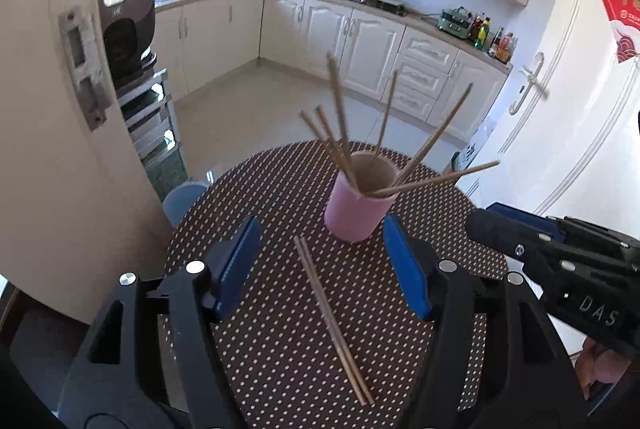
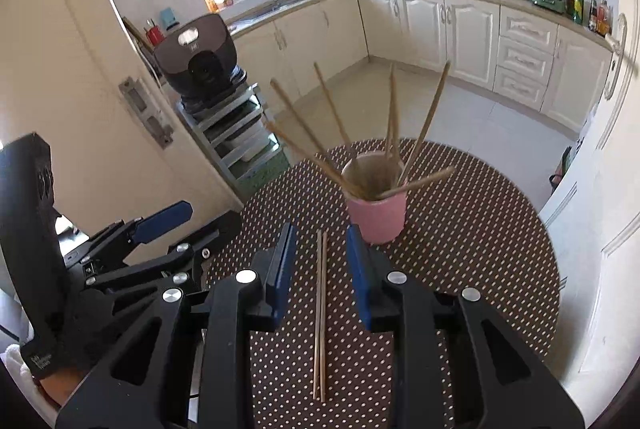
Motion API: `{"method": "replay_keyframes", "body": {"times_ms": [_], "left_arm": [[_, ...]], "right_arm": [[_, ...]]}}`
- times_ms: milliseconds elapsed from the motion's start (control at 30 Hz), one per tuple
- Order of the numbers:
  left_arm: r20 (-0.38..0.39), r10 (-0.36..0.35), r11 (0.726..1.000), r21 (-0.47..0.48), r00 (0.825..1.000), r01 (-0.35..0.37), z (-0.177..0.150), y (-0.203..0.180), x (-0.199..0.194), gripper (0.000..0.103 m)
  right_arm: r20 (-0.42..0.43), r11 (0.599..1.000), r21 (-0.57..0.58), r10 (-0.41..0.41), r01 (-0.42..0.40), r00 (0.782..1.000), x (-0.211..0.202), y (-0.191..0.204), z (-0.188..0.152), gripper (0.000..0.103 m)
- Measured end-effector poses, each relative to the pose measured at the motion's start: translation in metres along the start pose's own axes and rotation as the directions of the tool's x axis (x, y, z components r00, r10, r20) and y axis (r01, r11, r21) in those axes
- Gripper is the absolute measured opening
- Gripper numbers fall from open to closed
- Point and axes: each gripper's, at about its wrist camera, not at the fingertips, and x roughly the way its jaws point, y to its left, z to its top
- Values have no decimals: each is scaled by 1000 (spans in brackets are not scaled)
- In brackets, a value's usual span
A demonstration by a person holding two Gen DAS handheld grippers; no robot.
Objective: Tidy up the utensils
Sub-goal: 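Lower both open tools toward the last two chopsticks on the table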
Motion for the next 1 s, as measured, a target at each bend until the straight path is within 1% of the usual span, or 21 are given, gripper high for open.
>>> {"method": "replay_keyframes", "body": {"times_ms": [67, 133, 200, 300, 400, 467, 667, 833, 1000], "left_arm": [[-28, 0, 1000, -17, 1000, -1, -3, 8, 7, 67], [-75, -2, 999, -40, 997, -1, -9, 17, 17, 67], [-139, -1, 998, -69, 990, -9, -17, 28, 30, 69], [-200, 9, 994, -104, 980, -30, -29, 43, 46, 69], [-243, 23, 992, -112, 970, -52, -39, 51, 60, 69], [-266, 26, 991, -120, 964, -60, -42, 56, 68, 69], [-324, 31, 985, -148, 945, -83, -51, 67, 92, 69], [-358, 30, 981, -167, 933, -96, -54, 75, 110, 69], [-382, 26, 978, -183, 924, -103, -57, 80, 124, 69]], "right_arm": [[-29, 1000, -4, -2, 2, 1000, 11, 1, -5, 25], [-62, 1000, -4, -3, 3, 998, 23, 1, -12, 25], [-108, 1000, 5, 1, 0, 994, 41, -1, -20, 25], [-174, 1000, 17, 6, -3, 985, 66, -3, -31, 25], [-232, 1000, 21, 6, -2, 973, 91, -5, -39, 25], [-273, 1000, 24, 11, -4, 962, 110, -6, -44, 25], [-346, 1000, 11, 5, -2, 938, 155, -6, -50, 25], [-386, 1000, -2, -7, 7, 922, 184, -3, -49, 23], [-420, 1000, -14, -15, 10, 907, 202, -1, -51, 20]]}}
